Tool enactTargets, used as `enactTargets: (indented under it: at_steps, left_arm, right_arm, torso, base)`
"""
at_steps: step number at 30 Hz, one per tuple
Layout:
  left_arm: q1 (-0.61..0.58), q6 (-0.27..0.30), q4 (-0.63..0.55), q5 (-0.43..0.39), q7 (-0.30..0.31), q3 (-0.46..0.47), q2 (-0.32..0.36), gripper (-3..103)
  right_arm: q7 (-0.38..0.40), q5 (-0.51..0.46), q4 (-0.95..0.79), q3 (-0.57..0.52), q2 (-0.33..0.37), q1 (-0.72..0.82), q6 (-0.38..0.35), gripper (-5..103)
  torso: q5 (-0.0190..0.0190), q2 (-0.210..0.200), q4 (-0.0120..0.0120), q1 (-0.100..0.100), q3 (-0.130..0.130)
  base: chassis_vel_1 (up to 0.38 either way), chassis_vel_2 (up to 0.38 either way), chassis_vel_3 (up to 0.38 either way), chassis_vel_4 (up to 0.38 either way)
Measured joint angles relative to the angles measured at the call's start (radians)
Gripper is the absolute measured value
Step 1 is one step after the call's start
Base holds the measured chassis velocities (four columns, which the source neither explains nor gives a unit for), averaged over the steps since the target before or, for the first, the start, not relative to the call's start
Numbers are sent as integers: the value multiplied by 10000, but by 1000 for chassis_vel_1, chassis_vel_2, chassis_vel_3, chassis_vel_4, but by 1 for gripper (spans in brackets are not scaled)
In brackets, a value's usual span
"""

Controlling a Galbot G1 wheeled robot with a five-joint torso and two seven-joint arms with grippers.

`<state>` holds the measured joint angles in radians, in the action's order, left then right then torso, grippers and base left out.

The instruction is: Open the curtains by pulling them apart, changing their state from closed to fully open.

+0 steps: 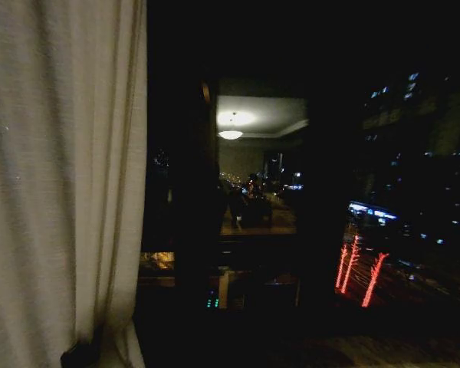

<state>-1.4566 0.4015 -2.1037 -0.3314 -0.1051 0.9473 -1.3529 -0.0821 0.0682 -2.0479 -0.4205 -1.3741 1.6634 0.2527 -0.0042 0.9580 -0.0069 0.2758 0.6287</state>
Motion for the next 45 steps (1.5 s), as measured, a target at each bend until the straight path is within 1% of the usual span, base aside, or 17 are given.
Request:
enactTargets:
  at_steps: [10,11,15,20,23,27,45]
  left_arm:
    - [-31,-7,-49,19,0,37,-50,2]
    - [-39,-26,-29,18,-3,55,-50,2]
    - [-78,-145,29,2,-16,98,-30,2]
    - [-74,-173,73,-13,-30,104,-9,2]
    - [-54,-189,94,-16,-31,95,1,2]
    - [-23,-192,118,-21,-35,87,10,2]
    - [55,-209,259,-39,-73,80,39,2]
  right_arm:
    - [6,-23,49,7,0,-76,15,100]
    - [3,-20,50,25,0,-76,14,100]
    - [-1,-6,51,71,0,-61,15,100]
    - [-5,41,54,93,0,-33,17,100]
    - [-13,62,47,103,0,-1,25,100]
    - [-14,67,50,111,1,-7,30,100]
    - [-31,151,146,232,0,-86,32,100]
  torso:
    - [-2,0,0,2,0]
    - [-5,0,-3,1,0]
    - [2,-1,0,2,0]
    - [-4,0,-4,1,0]
    - [1,-1,0,1,1]
    - [-3,-1,-3,1,0]
    - [-4,0,0,2,0]
  base:
    - [312,318,-300,-314]
    - [255,289,-258,-289]
    - [269,261,-263,-256]
    - [224,247,-251,-252]
    - [253,257,-251,-231]
    - [246,243,-244,-240]
    - [257,253,-257,-256]
